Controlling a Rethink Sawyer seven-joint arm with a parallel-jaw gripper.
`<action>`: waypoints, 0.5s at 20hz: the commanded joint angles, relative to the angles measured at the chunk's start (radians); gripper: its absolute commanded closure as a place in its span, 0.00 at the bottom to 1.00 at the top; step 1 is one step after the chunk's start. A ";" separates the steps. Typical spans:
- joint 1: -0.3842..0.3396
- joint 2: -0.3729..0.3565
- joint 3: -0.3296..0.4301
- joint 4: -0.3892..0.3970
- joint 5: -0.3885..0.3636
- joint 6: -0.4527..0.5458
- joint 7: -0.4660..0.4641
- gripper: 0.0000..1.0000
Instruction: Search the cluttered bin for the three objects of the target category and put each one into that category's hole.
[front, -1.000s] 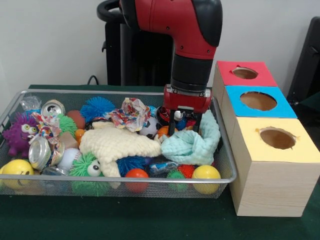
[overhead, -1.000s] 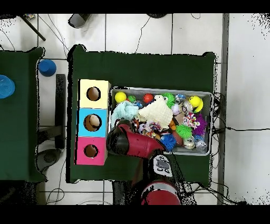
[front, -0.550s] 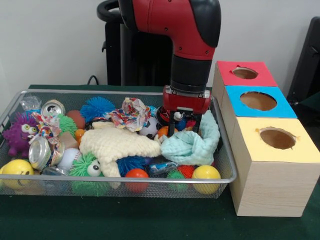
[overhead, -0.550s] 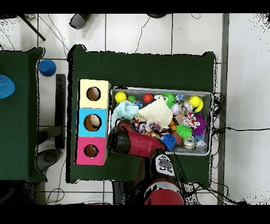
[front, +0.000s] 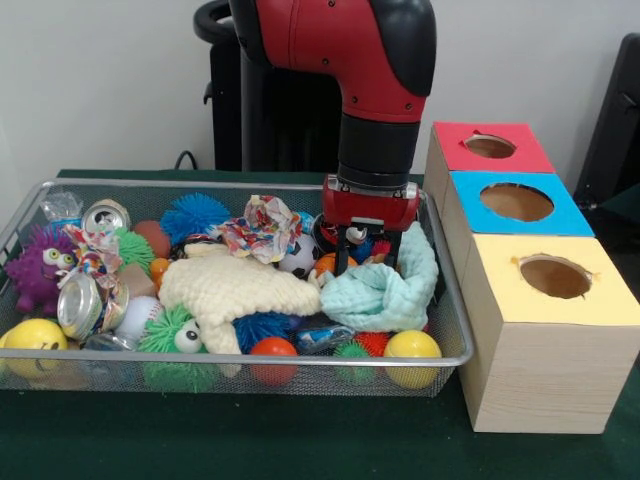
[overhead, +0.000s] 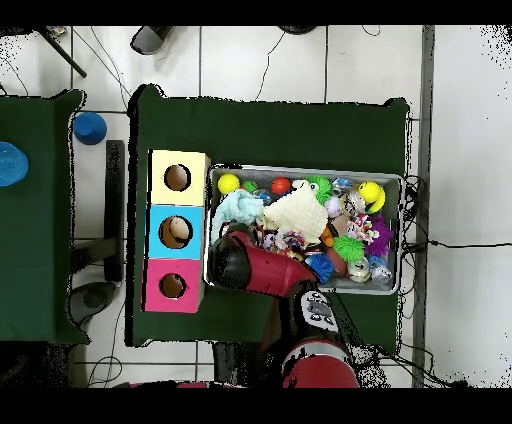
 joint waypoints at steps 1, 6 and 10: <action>-0.014 0.143 0.103 0.058 -0.022 -0.034 0.199 0.00; -0.007 0.151 0.098 0.070 -0.033 -0.072 0.202 0.00; -0.003 0.145 0.098 0.091 -0.033 -0.081 0.204 0.00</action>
